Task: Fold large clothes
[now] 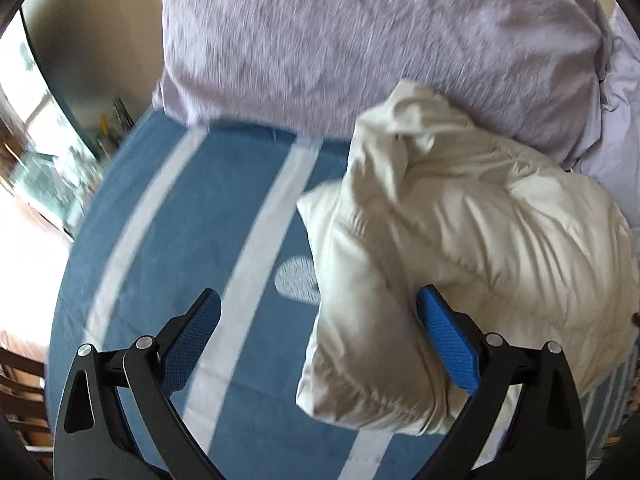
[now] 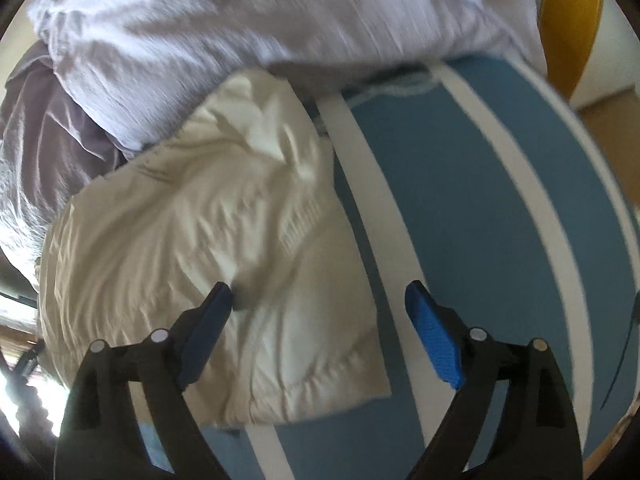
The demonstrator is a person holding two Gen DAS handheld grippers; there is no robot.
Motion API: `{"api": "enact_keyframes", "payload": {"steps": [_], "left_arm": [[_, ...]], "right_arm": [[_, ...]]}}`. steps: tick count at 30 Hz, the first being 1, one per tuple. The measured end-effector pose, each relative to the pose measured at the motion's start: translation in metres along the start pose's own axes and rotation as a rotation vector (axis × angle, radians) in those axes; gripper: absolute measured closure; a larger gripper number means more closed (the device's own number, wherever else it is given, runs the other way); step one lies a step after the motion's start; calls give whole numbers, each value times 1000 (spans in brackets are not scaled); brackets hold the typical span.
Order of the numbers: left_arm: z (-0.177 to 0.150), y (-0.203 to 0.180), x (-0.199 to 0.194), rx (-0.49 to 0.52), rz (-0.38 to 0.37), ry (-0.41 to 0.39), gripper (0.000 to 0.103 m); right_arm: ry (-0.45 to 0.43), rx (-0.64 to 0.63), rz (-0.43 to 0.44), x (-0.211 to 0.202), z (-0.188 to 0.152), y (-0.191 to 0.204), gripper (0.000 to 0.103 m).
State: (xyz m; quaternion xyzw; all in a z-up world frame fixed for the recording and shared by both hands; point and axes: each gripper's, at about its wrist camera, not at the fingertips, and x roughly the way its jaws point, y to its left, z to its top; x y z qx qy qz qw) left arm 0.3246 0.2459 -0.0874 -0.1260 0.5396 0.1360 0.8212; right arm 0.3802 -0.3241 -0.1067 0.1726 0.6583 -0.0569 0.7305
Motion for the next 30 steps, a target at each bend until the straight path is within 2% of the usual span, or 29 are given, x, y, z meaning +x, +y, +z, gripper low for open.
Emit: {"api": "enact_keyframes", "payload": {"steps": [7,10,12,13,15,16,18,20,23,25,30], "left_arm": [[-9,29,29,-179,-171,86,2],[-14,38,38,-241,-228,99,4],[-16,41,41,-267,-262,99,11],[-16,42,42,-276,-278,96,18],[-17,40,42,-286,-307,85,33],[-18,36,39,-286,-318,78,45],[-22,25,28,-274,-299,61,53],[-22,19,23,-269,-282,49,64],[-24,20,14,-280,-293,25,74],[-26,15,1,-287,-307,5,77],[-29,20,-26,-291,-338,-47,79]], "right_arm": [[85,95,111,19,-14,-5,16],[81,129,144,24,-22,-2,27],[72,150,160,24,-25,-3,37],[66,158,164,23,-27,-3,40],[54,173,166,21,-31,-2,51],[49,180,167,19,-32,-2,54],[39,195,173,15,-35,-1,66],[28,204,179,10,-37,-1,72],[9,200,179,2,-39,4,78],[0,196,186,-5,-42,6,80],[-2,149,220,-25,-59,11,81]]}}
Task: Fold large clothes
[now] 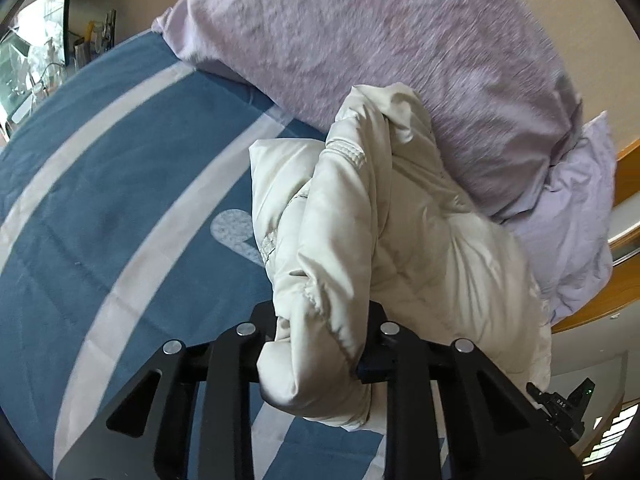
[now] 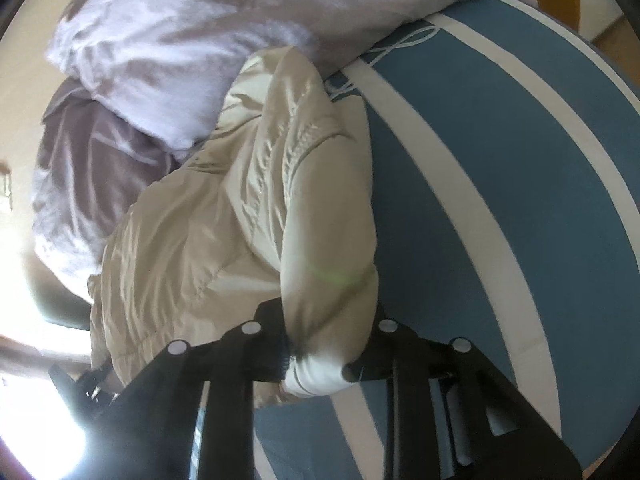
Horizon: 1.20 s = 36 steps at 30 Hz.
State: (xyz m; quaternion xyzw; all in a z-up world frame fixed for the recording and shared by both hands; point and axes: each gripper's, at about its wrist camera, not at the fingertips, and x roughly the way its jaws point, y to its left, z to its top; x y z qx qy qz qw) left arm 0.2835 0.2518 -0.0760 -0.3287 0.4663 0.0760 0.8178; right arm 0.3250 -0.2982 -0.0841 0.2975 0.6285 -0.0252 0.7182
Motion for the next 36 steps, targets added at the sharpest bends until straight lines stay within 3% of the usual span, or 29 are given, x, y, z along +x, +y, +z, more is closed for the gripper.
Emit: {"api": "enact_keyframes", "payload": {"steps": [17,19,21,24,26,29,34,36], "left_arm": [[-59,73,-75,-61,21,-23,78],[-63,79,-74,-73,30,-14,78],[-65,81,-71,-83,44,-9,75],[-64,80,-68,-96,66,-9,69],[-62,79,-66,-97,81,-7,65],[-59,79,-63,-95,105,-1,50],[-54,80,-57,-101,129,5,29],[-52,79,-55,-100,136,4,26]], "right_arm": [[98,-70,106,-24,-108,-14,81],[94,-78,106,-28,-113,-15,78],[66,-102,60,-30,-114,-12,66],[-2,-158,-57,-42,-113,-6,50],[-60,-198,-129,-52,-109,-1,45],[-131,-243,-212,-68,-99,6,44],[-165,-318,-218,-72,-88,31,40],[-157,-371,-210,-67,-94,48,40]]}}
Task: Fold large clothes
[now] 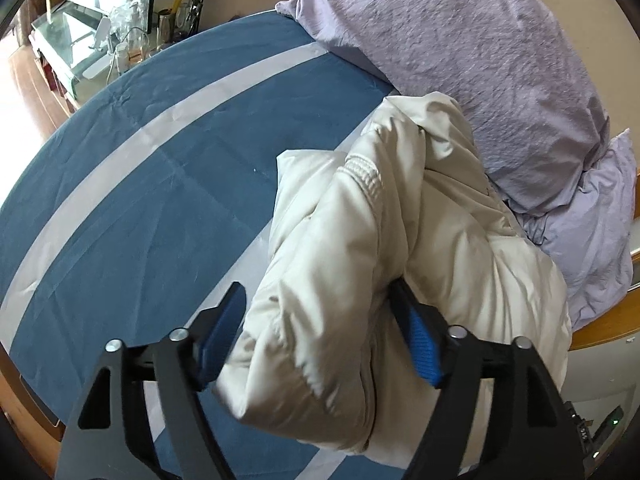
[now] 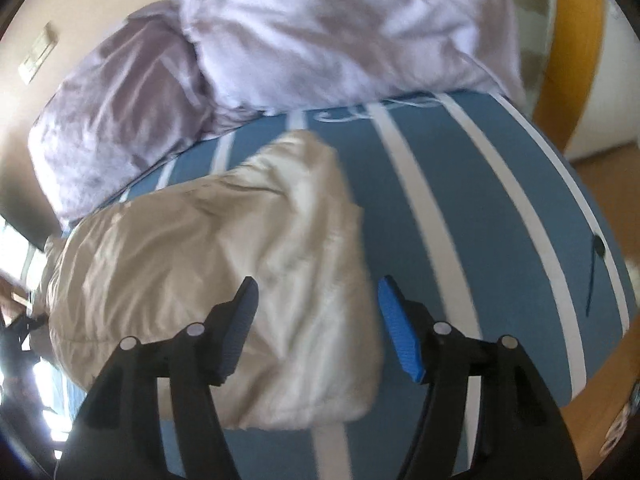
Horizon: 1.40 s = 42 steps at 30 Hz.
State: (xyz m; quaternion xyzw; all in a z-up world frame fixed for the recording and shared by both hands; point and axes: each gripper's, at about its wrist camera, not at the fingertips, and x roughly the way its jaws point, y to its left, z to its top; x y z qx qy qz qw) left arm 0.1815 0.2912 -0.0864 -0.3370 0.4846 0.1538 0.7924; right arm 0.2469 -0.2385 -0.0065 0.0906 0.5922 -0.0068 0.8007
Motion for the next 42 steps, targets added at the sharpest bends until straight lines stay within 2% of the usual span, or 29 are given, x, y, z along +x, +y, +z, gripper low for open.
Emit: {"api": "enact_keyframes", "payload": {"steps": [2,8,15,16,19,21,23,26,32,37,42], "left_arm": [[1,0,2,-7,5,2,20],[1,6,8,-51,0,14,14],[-3,6,11,-91,-17,9,14],[-4,6,11,-102,-26,8,17],[-7,3,11,-132,-76,-1,35],[-9,-2,9,-129,-70,-15,44],[-9,-5,6,-129,-79,-28,61],[-9,-9,-7,-142,-140,-49,73],[-5,-39,-45,-119,-278,-108,77],[-10,-96,-86,-34,-438,-140,78],[-24,-159,-109,75,-539,-133,78]], "right_arm": [[7,-49,20,5,1,22,40],[38,-187,55,16,-13,78,40],[82,-295,12,31,-33,100,40],[106,-305,-7,40,-37,100,40],[125,-319,-24,54,-45,98,36],[124,-331,-43,60,-48,100,36],[127,-333,-58,64,-48,103,35],[131,-335,-61,69,-48,103,35],[136,-332,-59,71,-47,103,35],[137,-324,-59,71,-47,103,35],[136,-313,-50,72,-46,101,35]]}}
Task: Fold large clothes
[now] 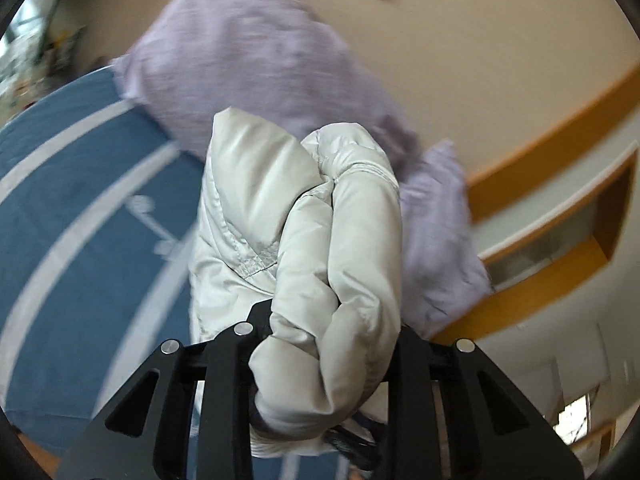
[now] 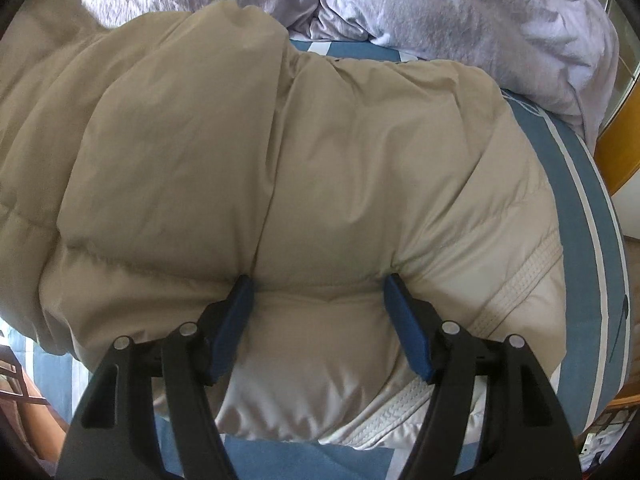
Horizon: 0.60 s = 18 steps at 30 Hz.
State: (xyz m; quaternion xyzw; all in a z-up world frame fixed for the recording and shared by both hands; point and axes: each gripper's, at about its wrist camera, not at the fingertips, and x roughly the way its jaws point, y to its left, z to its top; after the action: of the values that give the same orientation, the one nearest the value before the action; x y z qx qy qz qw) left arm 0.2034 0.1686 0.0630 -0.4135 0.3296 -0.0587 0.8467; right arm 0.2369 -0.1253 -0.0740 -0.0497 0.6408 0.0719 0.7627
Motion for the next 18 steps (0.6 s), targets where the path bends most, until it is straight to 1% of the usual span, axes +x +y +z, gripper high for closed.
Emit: {"api": "enact_keyframes", "payload": {"steps": [2,5,11,18], "left_arm": [[-5,-21,7,30,-39,23,78],[-13,-47,17,75,-65,51,78],[-35,-81,35,123,-114,106,78],[-68,-116,67,196,-126,188,78]], "right_arm": [[-1,1,3,1,0,-1,35],[-1,2,11,1,-1,-3,35],[-14,6,29,-1,-3,-5,35],[-46,36,50,-10,-10,-10,35]]}}
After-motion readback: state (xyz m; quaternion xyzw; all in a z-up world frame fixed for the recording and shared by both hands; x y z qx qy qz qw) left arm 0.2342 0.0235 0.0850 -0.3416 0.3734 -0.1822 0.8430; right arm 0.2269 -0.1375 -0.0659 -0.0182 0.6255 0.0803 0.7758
